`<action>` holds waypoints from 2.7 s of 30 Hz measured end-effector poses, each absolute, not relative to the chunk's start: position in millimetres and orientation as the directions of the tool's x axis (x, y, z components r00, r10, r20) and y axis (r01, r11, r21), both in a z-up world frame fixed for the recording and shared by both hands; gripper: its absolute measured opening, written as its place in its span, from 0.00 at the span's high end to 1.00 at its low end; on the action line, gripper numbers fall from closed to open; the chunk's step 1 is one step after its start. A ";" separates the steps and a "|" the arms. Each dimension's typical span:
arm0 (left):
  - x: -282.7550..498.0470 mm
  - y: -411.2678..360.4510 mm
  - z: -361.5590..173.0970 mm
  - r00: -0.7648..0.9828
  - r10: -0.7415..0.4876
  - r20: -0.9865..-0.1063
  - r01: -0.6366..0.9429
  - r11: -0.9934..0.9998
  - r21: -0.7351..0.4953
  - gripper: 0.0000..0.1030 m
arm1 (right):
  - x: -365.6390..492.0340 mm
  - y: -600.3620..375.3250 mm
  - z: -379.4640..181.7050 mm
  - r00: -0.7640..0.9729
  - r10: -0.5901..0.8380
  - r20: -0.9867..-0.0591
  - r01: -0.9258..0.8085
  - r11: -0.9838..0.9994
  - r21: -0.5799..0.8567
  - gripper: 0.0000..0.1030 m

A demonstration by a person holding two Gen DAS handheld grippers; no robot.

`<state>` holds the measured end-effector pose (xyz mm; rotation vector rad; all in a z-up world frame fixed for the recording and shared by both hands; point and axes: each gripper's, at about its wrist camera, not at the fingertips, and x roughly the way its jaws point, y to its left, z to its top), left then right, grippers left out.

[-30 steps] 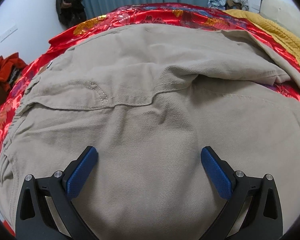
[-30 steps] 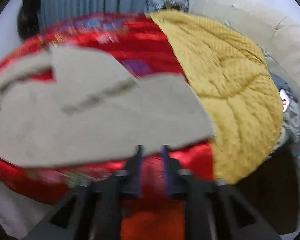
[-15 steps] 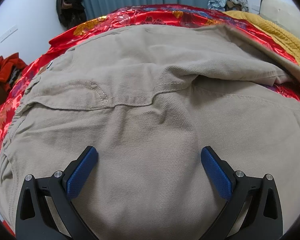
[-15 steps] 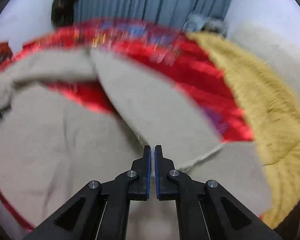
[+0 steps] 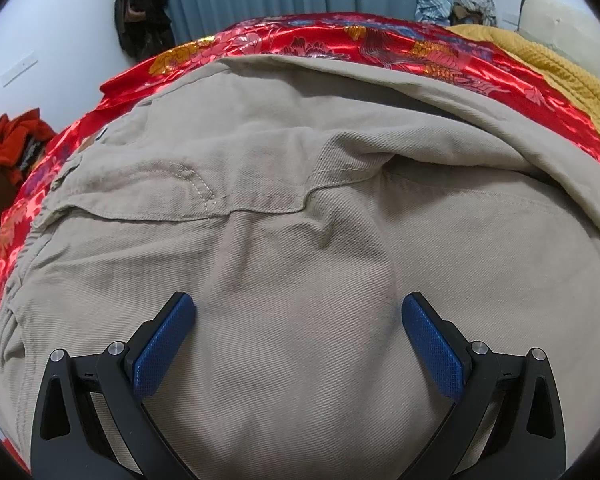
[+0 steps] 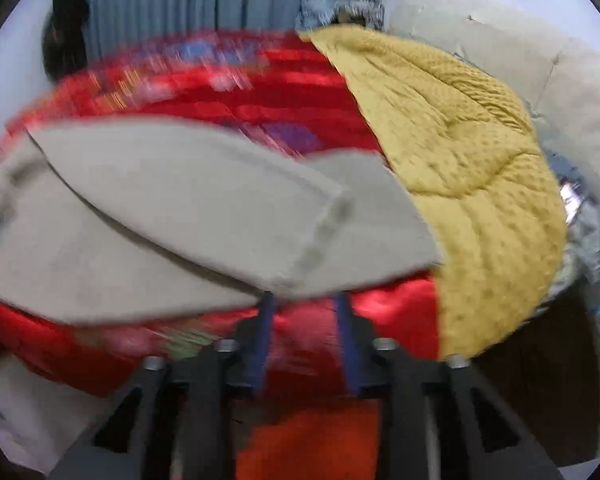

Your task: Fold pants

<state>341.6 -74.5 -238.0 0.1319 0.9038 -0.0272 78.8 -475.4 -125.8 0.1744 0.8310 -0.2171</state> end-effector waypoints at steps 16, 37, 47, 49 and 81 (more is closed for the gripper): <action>342.7 -73.5 -238.3 0.623 0.031 -0.781 0.077 0.992 0.101 0.00 | 151.5 -497.2 -196.9 0.711 -0.061 -0.700 0.503 0.740 0.447 0.37; 500.3 -60.0 -159.9 0.399 -0.394 -0.828 0.011 0.905 -0.426 0.01 | 98.5 -498.0 -44.1 0.916 0.172 -0.362 0.103 0.772 0.628 0.95; 538.2 -58.9 -196.6 0.289 -0.481 -0.828 -0.112 0.842 -0.528 0.59 | 58.6 -496.3 0.0 0.936 0.235 -0.261 -0.022 0.782 0.622 0.96; 538.1 -55.8 -198.5 0.273 -0.532 -0.802 -0.143 0.802 -0.580 0.98 | 65.9 -500.1 -10.4 0.926 0.232 -0.297 0.006 0.779 0.627 0.96; 260.3 -45.1 -100.9 0.510 -0.382 -0.771 0.068 0.911 -0.406 0.94 | 165.2 -624.7 -60.6 0.651 0.072 -0.756 0.196 0.946 0.259 0.96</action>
